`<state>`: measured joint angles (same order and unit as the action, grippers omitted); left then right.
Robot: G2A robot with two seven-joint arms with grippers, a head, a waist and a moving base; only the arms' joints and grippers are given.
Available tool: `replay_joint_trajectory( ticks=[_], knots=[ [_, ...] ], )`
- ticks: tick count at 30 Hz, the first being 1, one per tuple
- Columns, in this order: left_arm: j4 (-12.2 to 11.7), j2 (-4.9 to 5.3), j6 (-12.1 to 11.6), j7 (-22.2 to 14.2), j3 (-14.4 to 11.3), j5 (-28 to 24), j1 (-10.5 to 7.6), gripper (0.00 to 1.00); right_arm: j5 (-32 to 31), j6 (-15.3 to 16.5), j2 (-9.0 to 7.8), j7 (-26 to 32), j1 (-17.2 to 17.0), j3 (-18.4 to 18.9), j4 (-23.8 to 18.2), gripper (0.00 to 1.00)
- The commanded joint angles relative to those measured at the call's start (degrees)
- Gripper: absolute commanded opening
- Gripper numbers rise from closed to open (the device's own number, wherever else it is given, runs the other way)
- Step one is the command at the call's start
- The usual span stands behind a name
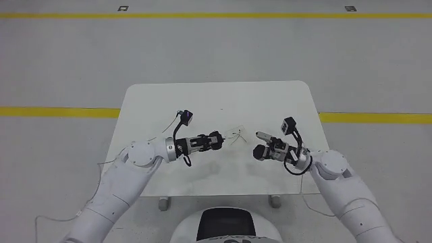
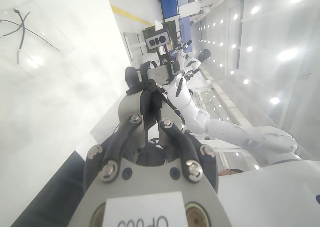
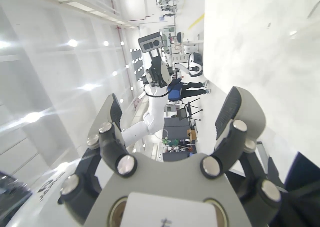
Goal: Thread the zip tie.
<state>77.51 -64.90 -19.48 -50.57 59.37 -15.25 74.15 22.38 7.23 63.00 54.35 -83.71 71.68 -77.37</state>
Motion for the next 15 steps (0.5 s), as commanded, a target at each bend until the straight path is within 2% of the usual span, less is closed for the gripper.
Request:
replay_joint_trajectory(
  ticks=[1, 3, 4, 13, 15],
  knots=[
    [0.0, 0.00, 0.0, 0.0, 0.0, 0.0, 0.00, 0.00, -5.8, -5.3, -0.38, -2.6, 0.4, 0.1, -3.1, 1.00],
    [0.0, 0.00, 0.0, 0.0, 0.0, 0.0, 0.00, 0.00, -10.5, -9.3, -0.56, -4.6, 0.6, -0.7, -5.7, 1.00],
    [0.0, 0.00, 0.0, 0.0, 0.0, 0.0, 0.00, 0.00, -11.2, -9.8, -0.59, -4.8, 0.6, -0.8, -6.1, 1.00],
    [0.0, 0.00, 0.0, 0.0, 0.0, 0.0, 0.00, 0.00, -11.2, -9.8, -0.59, -4.8, 0.6, -0.8, -6.1, 1.00],
    [0.0, 0.00, 0.0, 0.0, 0.0, 0.0, 0.00, 0.00, -12.9, -10.2, -0.62, -5.9, 0.9, -1.0, -6.8, 1.00]
  ],
)
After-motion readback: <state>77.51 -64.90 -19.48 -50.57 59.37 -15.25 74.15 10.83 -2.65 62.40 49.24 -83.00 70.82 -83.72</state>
